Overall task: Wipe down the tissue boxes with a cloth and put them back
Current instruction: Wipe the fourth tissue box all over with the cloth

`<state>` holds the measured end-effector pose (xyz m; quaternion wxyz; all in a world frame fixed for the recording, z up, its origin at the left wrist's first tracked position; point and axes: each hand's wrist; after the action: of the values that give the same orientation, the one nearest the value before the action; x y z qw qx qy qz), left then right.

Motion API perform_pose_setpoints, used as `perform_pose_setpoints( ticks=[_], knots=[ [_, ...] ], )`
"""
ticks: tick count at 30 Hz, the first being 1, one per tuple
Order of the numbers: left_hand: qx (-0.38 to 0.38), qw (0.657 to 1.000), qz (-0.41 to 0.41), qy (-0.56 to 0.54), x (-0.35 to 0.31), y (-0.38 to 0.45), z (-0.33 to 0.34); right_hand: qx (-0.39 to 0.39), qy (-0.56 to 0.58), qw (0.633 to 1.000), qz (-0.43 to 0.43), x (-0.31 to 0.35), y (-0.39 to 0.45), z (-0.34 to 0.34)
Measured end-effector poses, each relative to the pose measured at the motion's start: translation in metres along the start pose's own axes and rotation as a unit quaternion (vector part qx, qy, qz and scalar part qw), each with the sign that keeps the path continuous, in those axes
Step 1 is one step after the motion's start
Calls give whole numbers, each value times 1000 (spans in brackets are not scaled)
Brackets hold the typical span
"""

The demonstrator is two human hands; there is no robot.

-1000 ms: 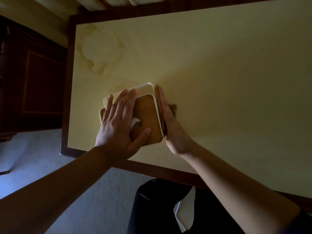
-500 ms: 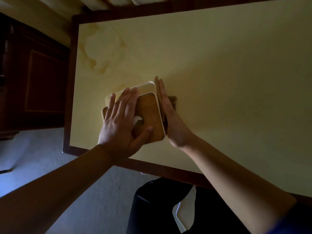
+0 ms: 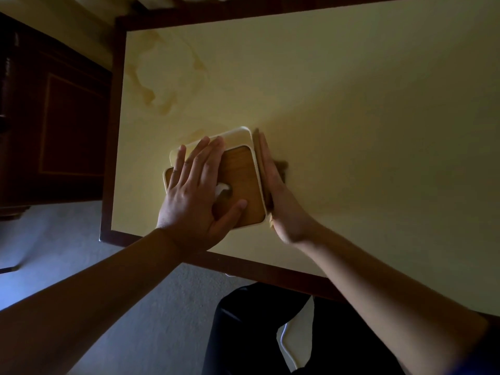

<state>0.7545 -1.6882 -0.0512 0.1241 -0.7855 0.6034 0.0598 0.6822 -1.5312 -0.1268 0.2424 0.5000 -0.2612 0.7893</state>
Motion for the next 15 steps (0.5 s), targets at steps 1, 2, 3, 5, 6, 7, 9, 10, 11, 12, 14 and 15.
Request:
perform_pose_setpoints(
  ticks=[1,2,3,5,6,7,9,10,11,12,14,15],
  knots=[
    [1,1000,0,-1,0,0,0,5,-27,1000,-5,0,20,-2],
    [2,1000,0,-2,0,0,0,8,-41,999,-7,3,42,-5],
    [3,1000,0,-2,0,0,-1,8,-54,998,-9,8,60,-7],
    [3,1000,1,-2,-1,0,-1,12,-68,998,-11,12,81,-10],
    [2,1000,2,-2,-2,0,-1,17,-74,997,-16,12,86,-11],
    [0,1000,2,-1,-2,0,-1,20,-78,996,-23,13,87,-12],
    [1,1000,1,2,-2,0,-1,18,-86,995,-37,9,72,-11],
    [2,1000,1,4,-2,0,0,18,-90,995,-43,5,58,-11],
    [2,1000,1,5,-2,0,0,18,-91,995,-46,2,42,-10],
    [2,1000,1,7,-2,0,0,16,-84,995,-48,-2,24,-8],
    [3,1000,1,10,-2,0,1,19,-51,997,-50,-5,-13,-3],
    [4,1000,1,11,-2,0,1,18,-34,999,-36,-5,-29,0]
  ],
)
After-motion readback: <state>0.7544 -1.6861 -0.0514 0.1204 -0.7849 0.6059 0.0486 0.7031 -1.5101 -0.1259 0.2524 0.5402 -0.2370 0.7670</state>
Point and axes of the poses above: each hand's wrist, its own y-axis towards the middle knuckle, its own z-axis out of the palm, x = y × z, and after that the axes turned 6 degrees about -z, right-handed
